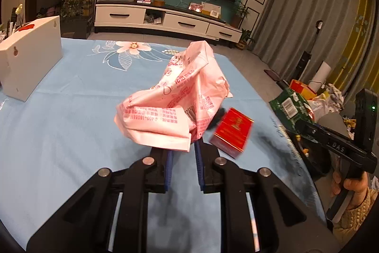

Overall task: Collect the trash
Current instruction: 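Carry the pink wrapper and green snack bag over the black bin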

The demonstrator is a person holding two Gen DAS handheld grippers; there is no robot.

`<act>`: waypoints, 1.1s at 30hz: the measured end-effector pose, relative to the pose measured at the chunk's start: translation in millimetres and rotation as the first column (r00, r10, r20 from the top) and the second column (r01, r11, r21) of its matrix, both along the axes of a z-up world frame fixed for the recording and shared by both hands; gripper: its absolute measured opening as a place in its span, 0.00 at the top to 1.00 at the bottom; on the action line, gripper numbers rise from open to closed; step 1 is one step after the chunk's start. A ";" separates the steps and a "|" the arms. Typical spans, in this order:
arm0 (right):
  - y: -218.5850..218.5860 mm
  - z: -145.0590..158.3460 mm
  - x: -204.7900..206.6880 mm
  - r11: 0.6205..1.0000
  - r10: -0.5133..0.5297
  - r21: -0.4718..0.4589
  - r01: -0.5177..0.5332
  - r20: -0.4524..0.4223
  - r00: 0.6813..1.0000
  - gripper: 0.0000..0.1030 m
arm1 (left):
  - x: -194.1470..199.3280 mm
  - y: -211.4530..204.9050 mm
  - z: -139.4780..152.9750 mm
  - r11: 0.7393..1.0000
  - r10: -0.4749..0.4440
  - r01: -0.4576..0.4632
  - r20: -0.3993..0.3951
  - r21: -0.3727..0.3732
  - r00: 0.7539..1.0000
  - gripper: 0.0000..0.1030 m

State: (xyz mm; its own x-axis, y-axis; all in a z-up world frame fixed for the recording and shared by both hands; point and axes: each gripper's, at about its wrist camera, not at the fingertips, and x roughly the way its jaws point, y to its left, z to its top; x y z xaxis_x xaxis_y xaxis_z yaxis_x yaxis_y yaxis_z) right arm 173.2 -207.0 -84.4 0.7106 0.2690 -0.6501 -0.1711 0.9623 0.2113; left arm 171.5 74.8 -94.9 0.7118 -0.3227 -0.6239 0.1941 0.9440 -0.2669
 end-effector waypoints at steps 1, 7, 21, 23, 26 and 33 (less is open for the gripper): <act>-0.6 1.6 -4.2 1.000 0.005 0.004 -0.005 0.001 1.000 0.71 | -7.8 -2.3 2.9 1.000 -0.001 0.001 0.003 -0.002 1.000 0.83; -5.4 8.4 -34.6 0.999 0.030 0.018 -0.030 -0.002 1.000 0.71 | -43.3 -16.9 13.2 1.000 -0.030 0.030 0.005 -0.005 1.000 0.83; -40.7 19.3 -90.4 0.998 0.000 0.066 -0.002 0.024 1.000 0.71 | -102.7 -72.9 29.2 0.991 -0.128 0.128 0.010 0.034 0.992 0.82; -48.7 21.2 -94.9 0.997 -0.015 0.075 0.013 0.035 0.999 0.71 | -105.4 -80.4 32.0 0.989 -0.142 0.142 0.013 0.040 0.990 0.82; -58.5 24.9 -99.3 0.996 -0.039 0.088 0.034 0.047 0.998 0.71 | -106.9 -90.7 36.2 0.985 -0.164 0.163 0.020 0.053 0.986 0.82; -84.9 30.3 -107.2 0.990 -0.097 0.109 0.089 0.071 0.993 0.71 | -103.3 -116.0 43.7 0.976 -0.208 0.206 0.034 0.066 0.977 0.82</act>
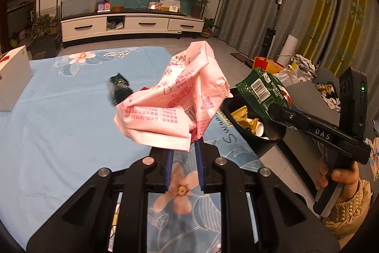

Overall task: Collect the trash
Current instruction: 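Carry the pink wrapper and green snack bag over the black bin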

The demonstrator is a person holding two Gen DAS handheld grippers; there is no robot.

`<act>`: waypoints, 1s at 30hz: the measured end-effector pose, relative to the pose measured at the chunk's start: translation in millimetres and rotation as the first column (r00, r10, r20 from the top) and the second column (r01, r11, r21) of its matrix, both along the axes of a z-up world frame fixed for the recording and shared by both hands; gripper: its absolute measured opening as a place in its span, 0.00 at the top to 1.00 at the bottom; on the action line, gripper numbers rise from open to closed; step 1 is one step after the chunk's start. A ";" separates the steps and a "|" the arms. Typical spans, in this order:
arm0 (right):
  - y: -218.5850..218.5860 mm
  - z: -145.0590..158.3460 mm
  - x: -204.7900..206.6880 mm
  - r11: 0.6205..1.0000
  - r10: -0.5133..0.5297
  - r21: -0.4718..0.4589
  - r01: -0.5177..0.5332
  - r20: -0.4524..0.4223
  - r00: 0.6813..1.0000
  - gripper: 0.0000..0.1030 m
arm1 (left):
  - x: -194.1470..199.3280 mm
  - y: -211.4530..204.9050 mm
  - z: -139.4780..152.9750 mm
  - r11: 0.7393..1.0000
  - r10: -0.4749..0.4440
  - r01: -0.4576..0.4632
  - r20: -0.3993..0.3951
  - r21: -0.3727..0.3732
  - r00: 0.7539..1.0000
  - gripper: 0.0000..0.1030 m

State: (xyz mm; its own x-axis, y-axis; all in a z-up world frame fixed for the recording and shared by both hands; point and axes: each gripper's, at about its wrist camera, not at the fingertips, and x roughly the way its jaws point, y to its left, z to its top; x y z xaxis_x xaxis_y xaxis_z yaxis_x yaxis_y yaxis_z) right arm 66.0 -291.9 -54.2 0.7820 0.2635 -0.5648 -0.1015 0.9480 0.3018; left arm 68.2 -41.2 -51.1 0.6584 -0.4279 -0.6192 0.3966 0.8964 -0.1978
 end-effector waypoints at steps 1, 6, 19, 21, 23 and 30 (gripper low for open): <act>-4.9 0.1 -0.6 1.000 -0.013 0.004 0.013 0.002 1.000 0.71 | 1.2 -5.5 1.3 1.000 -0.010 0.010 0.003 0.002 1.000 0.82; -25.1 -3.6 -3.3 0.998 -0.066 0.019 0.066 0.006 0.998 0.71 | 7.4 -26.4 4.3 0.998 -0.054 0.054 0.009 0.012 0.999 0.82; -80.3 -20.7 -11.6 0.976 -0.208 0.058 0.208 -0.007 0.978 0.71 | 40.9 -94.3 4.9 0.982 -0.191 0.191 0.004 0.005 0.982 0.82; -87.8 -24.6 -12.2 0.972 -0.224 0.068 0.224 -0.013 0.975 0.71 | 46.9 -107.9 3.5 0.976 -0.217 0.217 -0.002 0.007 0.976 0.82; -94.2 -28.8 -12.2 0.968 -0.238 0.077 0.238 -0.019 0.971 0.71 | 52.4 -121.1 1.9 0.971 -0.238 0.238 -0.005 0.016 0.971 0.82; -112.9 -42.5 -11.9 0.951 -0.284 0.110 0.287 -0.046 0.958 0.71 | 67.6 -161.4 -13.3 0.954 -0.290 0.292 -0.037 0.062 0.956 0.82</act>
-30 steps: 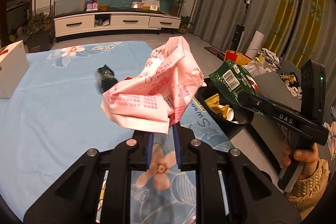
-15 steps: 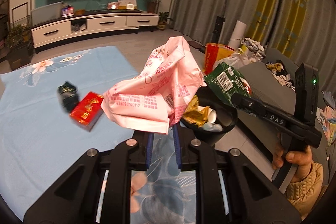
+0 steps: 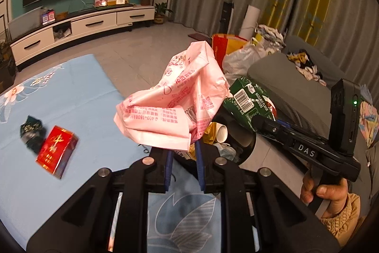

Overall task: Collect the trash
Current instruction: 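Carry the pink wrapper and green snack bag over the black bin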

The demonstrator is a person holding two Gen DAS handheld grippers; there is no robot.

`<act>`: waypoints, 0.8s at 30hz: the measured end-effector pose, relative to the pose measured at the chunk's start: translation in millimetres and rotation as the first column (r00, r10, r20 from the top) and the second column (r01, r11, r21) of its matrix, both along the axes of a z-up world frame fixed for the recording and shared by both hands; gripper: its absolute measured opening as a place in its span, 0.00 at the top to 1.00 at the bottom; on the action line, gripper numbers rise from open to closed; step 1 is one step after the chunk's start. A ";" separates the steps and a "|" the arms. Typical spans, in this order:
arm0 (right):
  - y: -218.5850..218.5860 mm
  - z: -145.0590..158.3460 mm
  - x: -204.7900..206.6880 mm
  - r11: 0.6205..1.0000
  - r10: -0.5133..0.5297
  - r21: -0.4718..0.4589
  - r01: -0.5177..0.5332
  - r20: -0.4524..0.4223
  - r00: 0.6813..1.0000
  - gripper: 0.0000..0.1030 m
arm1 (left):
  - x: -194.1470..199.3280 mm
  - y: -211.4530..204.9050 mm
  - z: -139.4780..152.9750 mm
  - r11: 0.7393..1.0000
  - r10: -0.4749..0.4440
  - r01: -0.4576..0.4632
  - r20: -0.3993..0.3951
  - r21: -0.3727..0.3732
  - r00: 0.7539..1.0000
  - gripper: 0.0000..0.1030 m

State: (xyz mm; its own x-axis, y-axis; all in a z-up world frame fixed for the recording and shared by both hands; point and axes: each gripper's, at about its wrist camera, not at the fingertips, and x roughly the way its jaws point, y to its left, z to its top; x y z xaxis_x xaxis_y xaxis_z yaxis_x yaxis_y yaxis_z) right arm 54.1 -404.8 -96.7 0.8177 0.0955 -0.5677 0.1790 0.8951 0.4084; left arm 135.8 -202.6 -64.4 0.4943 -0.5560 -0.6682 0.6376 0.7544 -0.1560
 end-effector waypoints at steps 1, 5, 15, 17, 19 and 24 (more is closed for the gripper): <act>-3.6 -2.6 0.1 1.000 -0.009 0.007 0.009 -0.002 1.000 0.71 | 2.3 -2.6 -1.4 1.000 -0.004 0.004 -0.002 0.006 1.000 0.82; -13.8 -11.1 1.2 0.999 -0.030 0.027 0.030 -0.013 0.999 0.71 | 12.4 -22.1 -12.5 0.999 -0.025 0.026 -0.017 0.041 1.000 0.82; -28.8 -28.3 10.1 0.996 -0.055 0.066 0.057 -0.031 0.998 0.71 | 32.9 -56.4 -40.1 0.992 -0.054 0.060 -0.054 0.116 0.997 0.82; -29.0 -31.5 13.5 0.996 -0.052 0.075 0.055 -0.038 0.998 0.71 | 36.2 -62.2 -42.9 0.990 -0.056 0.063 -0.060 0.127 0.997 0.82; -30.0 -34.3 17.4 0.995 -0.046 0.082 0.050 -0.042 0.998 0.70 | 38.7 -66.9 -47.7 0.988 -0.058 0.067 -0.066 0.137 0.996 0.82; -33.3 -40.3 24.9 0.994 -0.044 0.099 0.050 -0.055 0.998 0.70 | 43.2 -76.4 -57.4 0.985 -0.059 0.071 -0.082 0.155 0.995 0.82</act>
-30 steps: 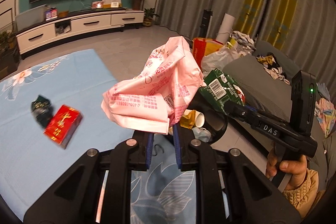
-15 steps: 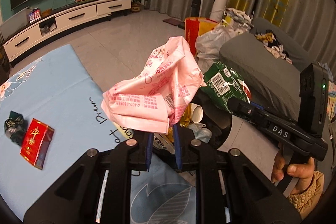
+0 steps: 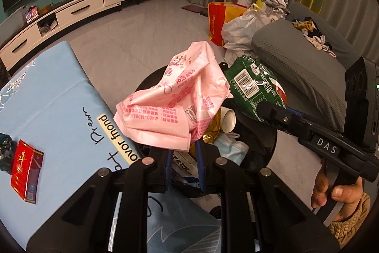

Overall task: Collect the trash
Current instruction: 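Carry the pink wrapper and green snack bag over the black bin, then open both grippers to drop the wrapper and snack bag into the bin, then move both tools back over the table toward the remaining trash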

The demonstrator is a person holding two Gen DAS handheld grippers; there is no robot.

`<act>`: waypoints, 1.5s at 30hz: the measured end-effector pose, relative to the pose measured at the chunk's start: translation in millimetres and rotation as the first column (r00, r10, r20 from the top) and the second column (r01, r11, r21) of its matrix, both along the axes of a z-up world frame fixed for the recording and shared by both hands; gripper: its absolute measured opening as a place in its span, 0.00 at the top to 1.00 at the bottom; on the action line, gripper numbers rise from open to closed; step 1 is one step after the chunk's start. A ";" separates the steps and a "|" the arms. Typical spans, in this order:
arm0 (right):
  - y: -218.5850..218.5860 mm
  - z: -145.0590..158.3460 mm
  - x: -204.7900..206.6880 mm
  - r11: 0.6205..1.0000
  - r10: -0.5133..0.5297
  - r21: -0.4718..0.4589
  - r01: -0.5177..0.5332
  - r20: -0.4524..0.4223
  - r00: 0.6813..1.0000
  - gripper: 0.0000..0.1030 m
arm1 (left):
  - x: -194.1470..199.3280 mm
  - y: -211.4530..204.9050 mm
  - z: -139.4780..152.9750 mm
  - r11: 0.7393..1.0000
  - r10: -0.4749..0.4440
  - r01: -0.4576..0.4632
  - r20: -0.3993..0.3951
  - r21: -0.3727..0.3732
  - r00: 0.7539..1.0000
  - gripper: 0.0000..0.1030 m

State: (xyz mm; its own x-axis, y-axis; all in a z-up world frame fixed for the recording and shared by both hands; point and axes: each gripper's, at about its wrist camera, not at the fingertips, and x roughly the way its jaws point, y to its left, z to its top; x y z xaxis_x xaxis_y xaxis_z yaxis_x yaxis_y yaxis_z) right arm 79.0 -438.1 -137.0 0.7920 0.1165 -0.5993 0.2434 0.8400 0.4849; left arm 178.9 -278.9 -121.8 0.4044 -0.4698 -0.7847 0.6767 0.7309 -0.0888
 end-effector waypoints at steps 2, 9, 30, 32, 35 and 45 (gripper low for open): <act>-1.9 -1.4 1.7 1.000 -0.002 0.002 0.002 -0.003 1.000 0.70 | 1.2 -2.1 -2.6 1.000 0.000 0.000 -0.005 0.005 1.000 0.82; -4.5 -3.3 6.0 1.000 -0.013 0.016 0.013 -0.006 1.000 0.68 | 3.6 -9.3 -7.7 1.000 0.001 -0.001 -0.017 0.020 1.000 0.80; -1.8 13.2 -4.6 0.999 -0.017 0.052 0.015 0.037 0.999 0.40 | -9.7 16.6 10.6 0.998 0.050 -0.049 0.016 -0.031 0.999 0.26; 3.2 13.5 -7.2 0.999 -0.004 0.051 0.002 0.030 1.000 0.38 | -15.1 24.2 12.6 0.997 0.061 -0.060 0.013 -0.038 0.998 0.20; 11.8 15.4 -12.3 0.999 0.016 0.041 -0.016 0.015 1.000 0.29 | -26.1 39.3 15.6 0.995 0.088 -0.087 0.022 -0.046 0.996 0.10; 41.6 29.5 -26.1 0.998 0.064 0.008 -0.064 -0.022 0.998 0.13 | -53.5 112.2 16.8 0.967 0.249 -0.249 -0.011 -0.044 0.968 0.03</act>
State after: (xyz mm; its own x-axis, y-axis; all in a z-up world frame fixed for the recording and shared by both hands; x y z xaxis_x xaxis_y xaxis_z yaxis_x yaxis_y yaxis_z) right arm 52.8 -396.5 -107.5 0.7692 0.1710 -0.6157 0.1997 0.8510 0.4858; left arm 125.4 -166.7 -105.0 0.5088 -0.3897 -0.7676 0.4731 0.8715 -0.1288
